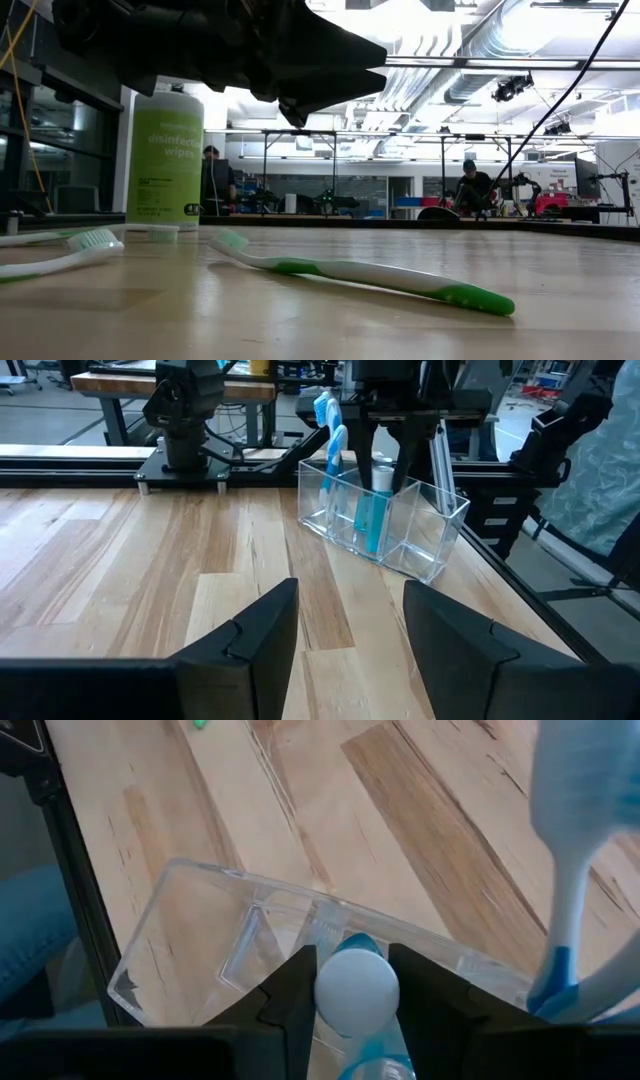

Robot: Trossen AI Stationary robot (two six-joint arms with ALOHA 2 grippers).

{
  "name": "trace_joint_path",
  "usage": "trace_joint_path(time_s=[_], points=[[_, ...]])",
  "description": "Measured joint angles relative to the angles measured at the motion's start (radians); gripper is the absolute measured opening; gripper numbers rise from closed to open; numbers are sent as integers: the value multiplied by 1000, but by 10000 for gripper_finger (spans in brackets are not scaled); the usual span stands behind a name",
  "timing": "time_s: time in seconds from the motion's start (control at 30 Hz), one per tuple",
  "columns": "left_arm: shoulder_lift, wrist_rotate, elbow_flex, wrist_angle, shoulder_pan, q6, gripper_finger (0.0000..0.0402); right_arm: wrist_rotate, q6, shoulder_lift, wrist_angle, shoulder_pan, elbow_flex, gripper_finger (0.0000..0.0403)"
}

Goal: Pick & Place toothbrushing station
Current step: Put the blue mouthwash bottle into the middle section of the transparent organizer

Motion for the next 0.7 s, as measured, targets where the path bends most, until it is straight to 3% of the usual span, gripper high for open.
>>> trace_joint_path(time_s=[0.7], points=[[0, 0, 0, 0, 0, 0, 177, -8, -55, 0, -8, 0, 25, 118]])
